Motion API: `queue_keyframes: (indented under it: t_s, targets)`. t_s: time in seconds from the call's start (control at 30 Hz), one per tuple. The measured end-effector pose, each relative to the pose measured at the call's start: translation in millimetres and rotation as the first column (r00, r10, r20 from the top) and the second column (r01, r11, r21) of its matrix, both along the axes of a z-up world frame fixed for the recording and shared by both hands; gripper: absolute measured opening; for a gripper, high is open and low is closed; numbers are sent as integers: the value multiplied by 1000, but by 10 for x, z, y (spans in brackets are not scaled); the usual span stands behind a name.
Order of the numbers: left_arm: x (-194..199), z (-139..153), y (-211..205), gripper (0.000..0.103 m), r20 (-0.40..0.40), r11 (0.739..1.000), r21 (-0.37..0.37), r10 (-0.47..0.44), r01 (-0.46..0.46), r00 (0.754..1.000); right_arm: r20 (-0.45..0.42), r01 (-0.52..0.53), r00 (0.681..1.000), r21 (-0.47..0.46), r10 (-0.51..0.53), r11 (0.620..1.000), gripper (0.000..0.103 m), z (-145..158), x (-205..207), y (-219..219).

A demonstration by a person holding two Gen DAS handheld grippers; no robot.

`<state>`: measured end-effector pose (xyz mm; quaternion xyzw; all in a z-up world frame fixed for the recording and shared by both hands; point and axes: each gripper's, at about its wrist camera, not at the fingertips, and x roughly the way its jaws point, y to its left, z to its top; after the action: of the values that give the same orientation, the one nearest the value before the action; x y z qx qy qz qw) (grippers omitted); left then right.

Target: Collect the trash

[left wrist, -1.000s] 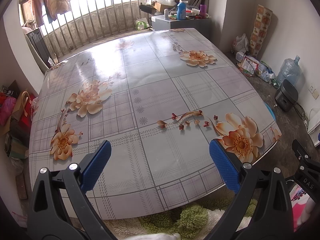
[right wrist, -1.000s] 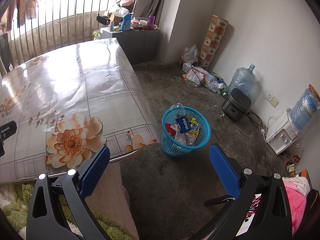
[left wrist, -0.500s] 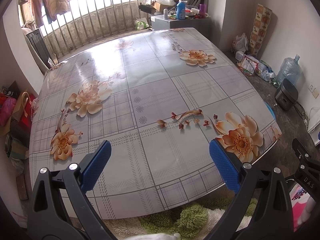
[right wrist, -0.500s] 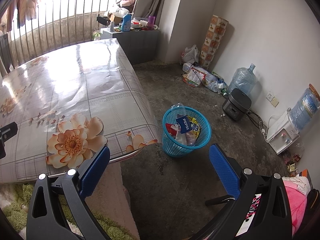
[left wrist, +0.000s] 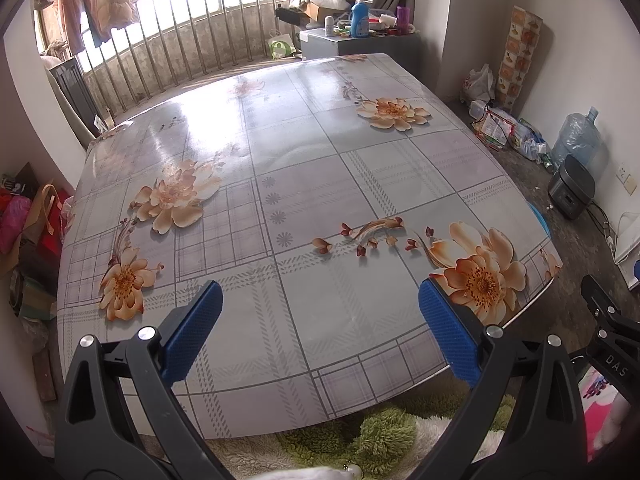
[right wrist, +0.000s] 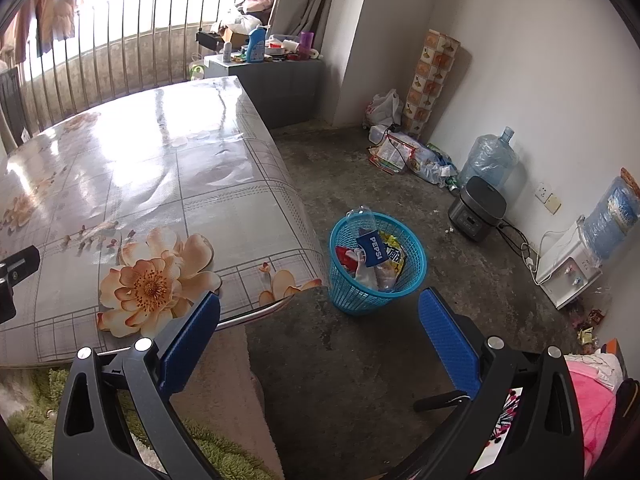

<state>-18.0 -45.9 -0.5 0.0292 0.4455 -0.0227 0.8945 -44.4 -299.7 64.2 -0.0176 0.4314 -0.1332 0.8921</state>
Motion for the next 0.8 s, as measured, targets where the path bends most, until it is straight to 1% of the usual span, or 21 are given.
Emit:
queue_keyframes:
  t_s: [0.3, 0.8]
  targets:
    - [44, -1, 3, 94, -13, 1000, 4, -22, 22, 1000, 2, -2, 1000, 15, 2, 1000, 97, 1, -26, 67]
    - [47, 2, -51, 94, -21, 999, 19, -41, 42, 999, -3, 9, 1000, 30, -9, 1000, 97, -44, -7, -46]
